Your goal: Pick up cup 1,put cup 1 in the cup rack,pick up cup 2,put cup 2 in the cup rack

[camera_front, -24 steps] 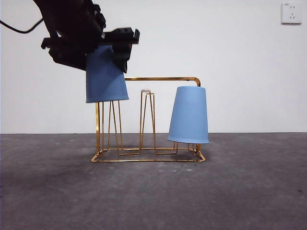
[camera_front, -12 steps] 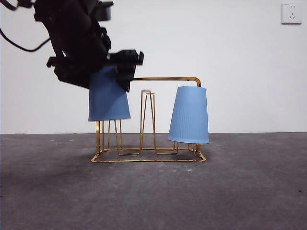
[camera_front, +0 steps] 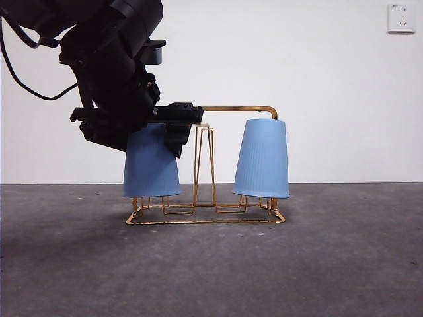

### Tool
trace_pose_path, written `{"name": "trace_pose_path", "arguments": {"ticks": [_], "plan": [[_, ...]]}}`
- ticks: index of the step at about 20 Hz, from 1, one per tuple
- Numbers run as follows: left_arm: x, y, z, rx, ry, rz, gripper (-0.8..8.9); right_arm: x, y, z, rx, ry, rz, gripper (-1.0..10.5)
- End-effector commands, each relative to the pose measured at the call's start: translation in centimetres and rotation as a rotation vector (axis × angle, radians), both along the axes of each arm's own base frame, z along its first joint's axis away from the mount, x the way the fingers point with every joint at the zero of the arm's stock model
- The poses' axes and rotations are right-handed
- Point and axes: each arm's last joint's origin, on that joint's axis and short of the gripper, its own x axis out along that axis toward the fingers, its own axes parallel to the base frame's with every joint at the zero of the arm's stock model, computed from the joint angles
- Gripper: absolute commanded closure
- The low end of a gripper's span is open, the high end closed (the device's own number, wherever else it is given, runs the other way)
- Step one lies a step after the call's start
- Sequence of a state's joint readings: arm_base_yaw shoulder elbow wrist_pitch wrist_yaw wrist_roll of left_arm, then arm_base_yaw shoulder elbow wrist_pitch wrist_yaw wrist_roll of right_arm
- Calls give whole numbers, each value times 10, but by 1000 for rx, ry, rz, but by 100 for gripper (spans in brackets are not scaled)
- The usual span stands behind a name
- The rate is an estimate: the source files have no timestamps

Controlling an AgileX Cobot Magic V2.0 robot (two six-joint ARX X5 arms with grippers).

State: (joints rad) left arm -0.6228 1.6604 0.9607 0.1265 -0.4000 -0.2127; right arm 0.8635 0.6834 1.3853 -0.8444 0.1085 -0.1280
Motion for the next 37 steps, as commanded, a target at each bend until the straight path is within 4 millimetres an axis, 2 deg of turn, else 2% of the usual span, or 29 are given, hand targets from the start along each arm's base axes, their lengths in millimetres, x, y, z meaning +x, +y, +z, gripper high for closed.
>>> {"name": "trace_pose_path", "arguments": {"ticks": [1,4,7,8,12,14,22,25,30,37], "plan": [[0,0,-7,-6,24,6,821,1,1,-1,2,2,-5,790],[0,3,-9,3,48,12,781,1,1,-1,2,2,-5,790],[-2,5,-12,23,82,12,438,1,1,-1,1,2,-4,790],[-2,5,-12,28,91,10,389,1,1,-1,0,0,-4,790],[-4,5,-15,21,132,1,344,1,1,-2,-7,6,-4,791],[-5,6,-15,11,146,8,232,0,0,-3,-18,16,-4,792],[-11,8,-19,25,230,-1,215,0,0,-3,-22,19,-4,792],[-14,10,-12,6,236,-9,215,0,0,-3,-22,19,-4,792],[-33,19,14,-4,258,-35,215,0,0,-3,-22,19,-4,792],[-85,36,62,-91,347,-185,220,1,1,-8,-60,56,-5,792]]}}
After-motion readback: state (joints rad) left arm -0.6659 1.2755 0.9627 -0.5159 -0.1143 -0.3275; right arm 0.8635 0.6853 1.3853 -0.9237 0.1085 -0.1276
